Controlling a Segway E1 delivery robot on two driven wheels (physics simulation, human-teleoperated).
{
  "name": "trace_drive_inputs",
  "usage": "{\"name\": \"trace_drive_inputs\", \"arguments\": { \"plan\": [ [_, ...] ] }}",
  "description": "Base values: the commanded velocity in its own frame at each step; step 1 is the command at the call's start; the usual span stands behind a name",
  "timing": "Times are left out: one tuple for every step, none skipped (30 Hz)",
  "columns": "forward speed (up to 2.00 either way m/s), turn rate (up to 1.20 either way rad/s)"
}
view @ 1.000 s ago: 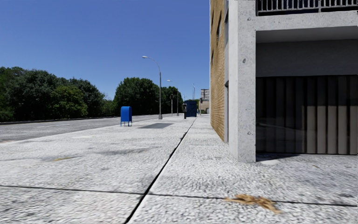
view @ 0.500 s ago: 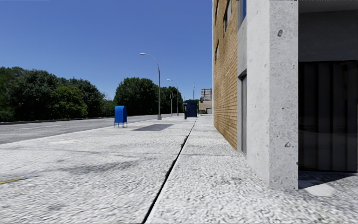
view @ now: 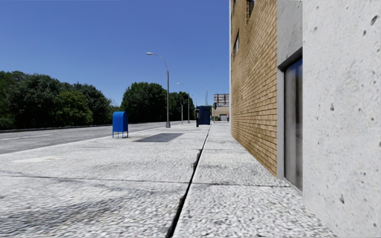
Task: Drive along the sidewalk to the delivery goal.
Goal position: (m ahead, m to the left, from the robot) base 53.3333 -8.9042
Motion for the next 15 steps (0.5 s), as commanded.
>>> {"name": "trace_drive_inputs", "arguments": {
  "plan": [
    [2.00, 0.00],
    [2.00, 0.00],
    [2.00, 0.00],
    [2.00, -0.07],
    [2.00, -0.07],
    [2.00, -0.15],
    [2.00, -0.21],
    [2.00, -0.21],
    [2.00, -0.26],
    [2.00, -0.27],
    [2.00, -0.28],
    [2.00, -0.28],
    [2.00, -0.28],
    [2.00, -0.28],
    [2.00, -0.28]
  ]
}}
